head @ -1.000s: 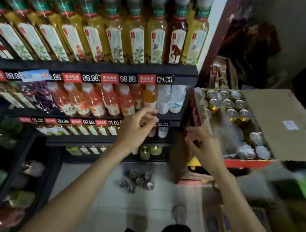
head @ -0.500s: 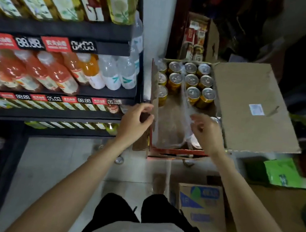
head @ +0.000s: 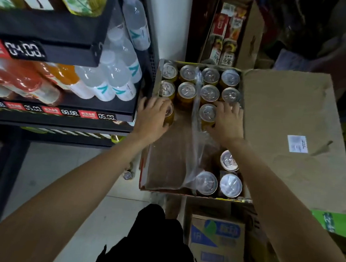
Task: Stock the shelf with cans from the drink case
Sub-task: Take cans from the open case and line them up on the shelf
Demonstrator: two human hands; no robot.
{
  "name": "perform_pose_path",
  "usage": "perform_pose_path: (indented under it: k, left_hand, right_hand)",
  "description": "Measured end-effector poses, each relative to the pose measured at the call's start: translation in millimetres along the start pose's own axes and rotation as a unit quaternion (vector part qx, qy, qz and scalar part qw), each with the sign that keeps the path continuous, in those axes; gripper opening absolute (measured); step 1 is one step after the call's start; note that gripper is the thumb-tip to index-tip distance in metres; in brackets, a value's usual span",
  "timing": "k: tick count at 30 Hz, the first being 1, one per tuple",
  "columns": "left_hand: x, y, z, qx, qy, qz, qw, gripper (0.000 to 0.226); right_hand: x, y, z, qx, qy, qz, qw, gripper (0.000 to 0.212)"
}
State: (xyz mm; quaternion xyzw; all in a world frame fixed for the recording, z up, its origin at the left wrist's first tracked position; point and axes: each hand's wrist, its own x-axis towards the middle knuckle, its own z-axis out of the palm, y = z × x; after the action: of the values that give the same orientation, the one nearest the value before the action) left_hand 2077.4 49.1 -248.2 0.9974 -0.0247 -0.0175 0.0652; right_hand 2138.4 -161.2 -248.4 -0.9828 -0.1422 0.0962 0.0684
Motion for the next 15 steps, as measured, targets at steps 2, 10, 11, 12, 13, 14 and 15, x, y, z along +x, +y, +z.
perform_pose_path:
  k: [2,10,11,12,13,14,15]
  left_hand:
    - [8.5,0.0,2.9,0.086,-0.029,-0.001,0.996,0.068]
    - [38.9,3.8,5.3,0.265,-0.084,0.001,0.961,0.064]
    - [39.9,2.0,4.3,0.259,-0.082,0.005,0.962,0.063]
    - [39.6,1.0,3.7,0.252,-0.085,0.011,0.964,0.063]
    - [38.4,0.3,2.4,0.243,-0.088,0.018,0.966,0.063]
    - [36.6,-0.6,1.5,0.232,-0.091,0.026,0.968,0.065]
    - [34.5,-1.3,0.1,0.217,-0.089,0.032,0.972,0.067]
  right_hand:
    - [7.0,-1.1,2.1,-0.041,-0.014,0.01,0.999,0.068]
    - [14.7,1.4,22.5,0.043,0.032,0.053,0.997,0.062]
    - [13.3,2.3,22.8,0.058,0.036,0.057,0.996,0.065]
    - [10.7,2.6,21.7,0.079,0.047,0.065,0.994,0.069]
    - [7.4,2.1,18.7,0.104,0.065,0.075,0.99,0.072]
    - [3.5,0.9,13.8,0.131,0.082,0.084,0.984,0.074]
    - [-1.1,-1.2,6.4,0.158,0.097,0.091,0.978,0.074]
